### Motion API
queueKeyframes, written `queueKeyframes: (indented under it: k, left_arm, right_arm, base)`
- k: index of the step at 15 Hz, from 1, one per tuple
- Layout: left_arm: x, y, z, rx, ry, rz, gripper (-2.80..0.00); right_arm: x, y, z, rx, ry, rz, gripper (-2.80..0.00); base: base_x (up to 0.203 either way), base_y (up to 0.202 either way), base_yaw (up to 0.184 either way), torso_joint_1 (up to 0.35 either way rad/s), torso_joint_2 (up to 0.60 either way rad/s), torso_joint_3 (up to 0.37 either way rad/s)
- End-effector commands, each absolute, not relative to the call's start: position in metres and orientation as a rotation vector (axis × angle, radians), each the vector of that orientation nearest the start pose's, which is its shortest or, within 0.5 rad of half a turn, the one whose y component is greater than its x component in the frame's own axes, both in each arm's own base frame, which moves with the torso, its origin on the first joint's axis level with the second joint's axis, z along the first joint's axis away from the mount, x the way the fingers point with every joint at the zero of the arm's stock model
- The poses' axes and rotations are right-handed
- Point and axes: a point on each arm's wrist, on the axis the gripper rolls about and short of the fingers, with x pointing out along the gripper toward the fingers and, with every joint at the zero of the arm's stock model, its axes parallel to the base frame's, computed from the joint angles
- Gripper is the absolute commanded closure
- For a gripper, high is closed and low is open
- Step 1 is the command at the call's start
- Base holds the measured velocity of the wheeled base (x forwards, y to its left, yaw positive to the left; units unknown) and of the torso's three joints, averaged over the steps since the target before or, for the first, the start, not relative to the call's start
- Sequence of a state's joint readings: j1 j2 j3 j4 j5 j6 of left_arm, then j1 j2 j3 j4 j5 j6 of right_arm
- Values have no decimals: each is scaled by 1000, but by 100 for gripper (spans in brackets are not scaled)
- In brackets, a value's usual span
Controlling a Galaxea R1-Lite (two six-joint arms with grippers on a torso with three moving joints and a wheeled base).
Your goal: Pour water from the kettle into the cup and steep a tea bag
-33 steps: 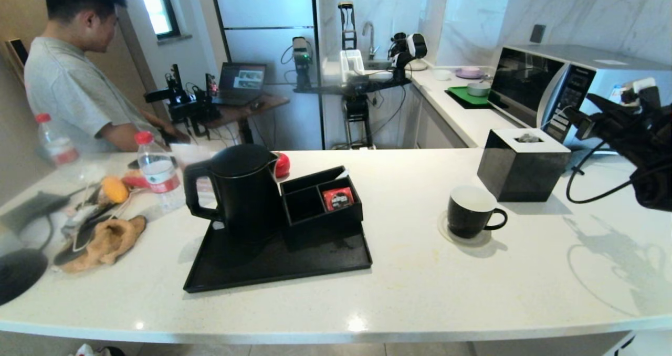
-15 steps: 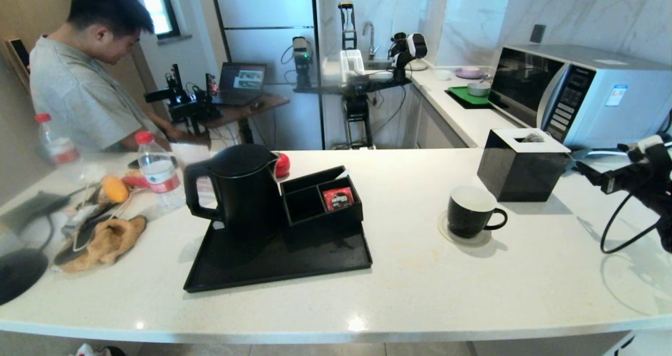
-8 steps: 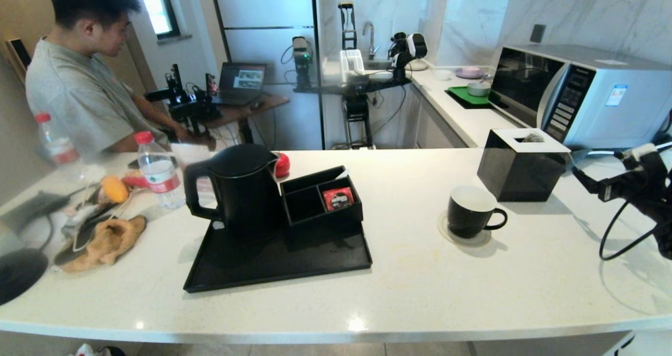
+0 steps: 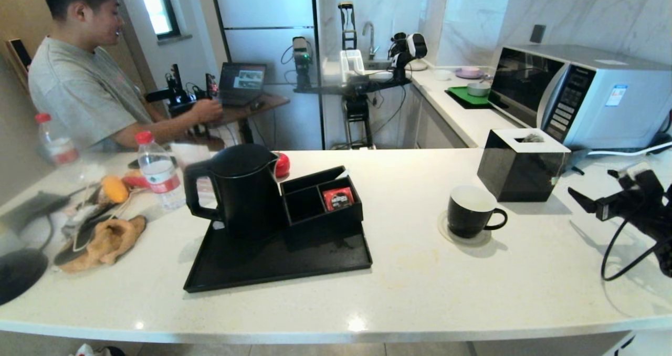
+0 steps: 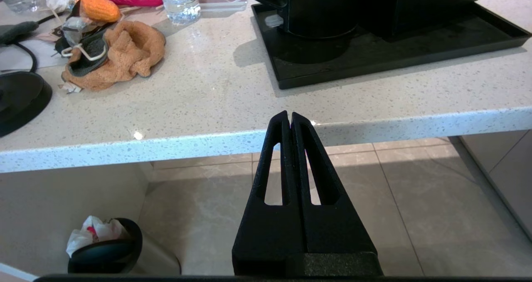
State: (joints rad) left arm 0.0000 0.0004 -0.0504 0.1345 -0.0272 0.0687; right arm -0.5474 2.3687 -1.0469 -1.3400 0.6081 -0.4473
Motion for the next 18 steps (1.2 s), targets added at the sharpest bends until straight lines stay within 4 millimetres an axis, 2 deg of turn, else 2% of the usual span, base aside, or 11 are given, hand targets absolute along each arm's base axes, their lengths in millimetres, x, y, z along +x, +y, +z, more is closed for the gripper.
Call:
queueKeyframes:
  k: [1, 5, 8, 12, 18]
  left_arm:
    - [-27, -1, 76, 68, 83, -30, 0]
    - [-27, -1, 76, 68, 83, -29, 0]
    - [-27, -1, 76, 68, 83, -30, 0]
    - [-27, -1, 76, 68, 83, -30, 0]
    - [-27, -1, 76, 68, 83, -30, 0]
  right_arm:
    - [368, -209, 56, -455, -18, 64, -280]
    - [360, -204, 58, -453, -14, 69, -280]
    - [352, -199, 72, -457, -37, 128, -280]
    - [337, -190, 107, -471, -65, 134, -280]
    - [303, -171, 185, -423, -157, 116, -280]
  base:
    - [0, 0, 0, 0, 0, 0]
    - [0, 0, 0, 0, 0, 0]
    - [0, 0, 0, 0, 0, 0]
    - [0, 0, 0, 0, 0, 0]
    - [0, 0, 0, 0, 0, 0]
